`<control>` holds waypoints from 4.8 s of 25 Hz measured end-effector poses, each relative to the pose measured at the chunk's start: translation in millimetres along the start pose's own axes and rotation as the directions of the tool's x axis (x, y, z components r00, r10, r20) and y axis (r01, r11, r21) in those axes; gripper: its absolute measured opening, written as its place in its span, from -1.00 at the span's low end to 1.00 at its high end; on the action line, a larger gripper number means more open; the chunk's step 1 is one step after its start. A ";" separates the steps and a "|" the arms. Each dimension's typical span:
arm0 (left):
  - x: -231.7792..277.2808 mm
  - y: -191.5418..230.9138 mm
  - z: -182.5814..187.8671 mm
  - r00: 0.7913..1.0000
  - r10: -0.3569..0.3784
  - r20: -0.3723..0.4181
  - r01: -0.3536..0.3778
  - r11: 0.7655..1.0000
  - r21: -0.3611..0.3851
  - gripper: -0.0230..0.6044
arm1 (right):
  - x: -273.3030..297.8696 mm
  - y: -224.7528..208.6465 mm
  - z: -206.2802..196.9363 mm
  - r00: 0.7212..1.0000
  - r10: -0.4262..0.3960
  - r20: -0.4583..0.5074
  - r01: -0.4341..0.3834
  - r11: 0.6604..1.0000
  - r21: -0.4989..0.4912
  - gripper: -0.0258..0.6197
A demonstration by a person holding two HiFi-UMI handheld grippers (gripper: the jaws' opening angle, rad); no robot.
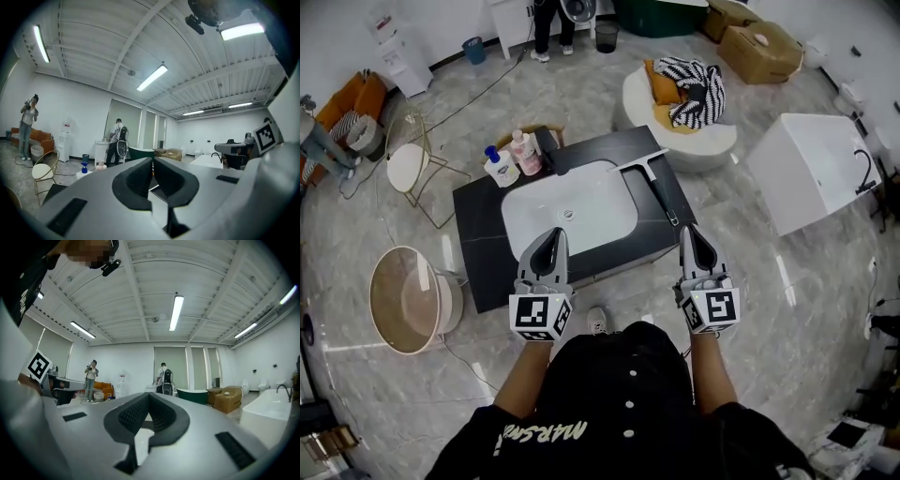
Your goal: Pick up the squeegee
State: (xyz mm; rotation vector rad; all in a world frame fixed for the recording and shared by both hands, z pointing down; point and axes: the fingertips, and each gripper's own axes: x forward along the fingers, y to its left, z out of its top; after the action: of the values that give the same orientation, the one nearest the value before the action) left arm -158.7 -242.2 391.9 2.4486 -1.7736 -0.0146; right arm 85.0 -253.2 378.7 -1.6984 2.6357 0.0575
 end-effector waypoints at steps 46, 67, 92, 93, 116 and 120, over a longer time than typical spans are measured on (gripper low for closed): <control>184.3 11.1 -152.3 0.951 0.042 -0.305 -0.084 0.988 -0.127 -0.87 | 205.2 -98.7 -308.2 0.733 0.146 -0.665 -0.202 0.979 -0.009 -0.39; 186.7 25.5 -190.7 0.930 0.060 -0.362 -0.123 0.980 -0.156 -0.87 | 214.7 -97.4 -368.9 0.650 0.150 -0.745 -0.150 0.986 0.068 -0.62; 205.2 27.3 -82.9 0.981 0.071 -0.183 -0.089 0.991 -0.095 -0.87 | 237.9 -78.2 -199.9 0.840 0.132 -0.527 -0.148 0.989 0.012 -0.64; 206.1 26.6 -75.3 0.983 0.068 -0.170 -0.085 0.992 -0.093 -0.87 | 238.6 -76.8 -186.5 0.854 0.130 -0.504 -0.147 0.989 0.007 -0.64; 182.5 22.6 90.6 0.989 0.030 0.144 -0.036 0.999 0.040 -0.87 | 205.6 -46.6 37.9 0.991 0.126 -0.036 -0.129 0.988 -0.086 -0.64; 174.6 15.4 104.3 0.986 0.023 0.166 -0.032 0.998 0.057 -0.87 | 197.1 -48.4 57.1 0.993 0.121 0.017 -0.119 0.989 -0.088 -0.64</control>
State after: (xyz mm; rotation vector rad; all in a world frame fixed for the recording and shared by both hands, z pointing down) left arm -126.5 -421.8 300.7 2.5306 -1.8999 -0.1708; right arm 46.7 -450.7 315.5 -1.5499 2.7547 0.1937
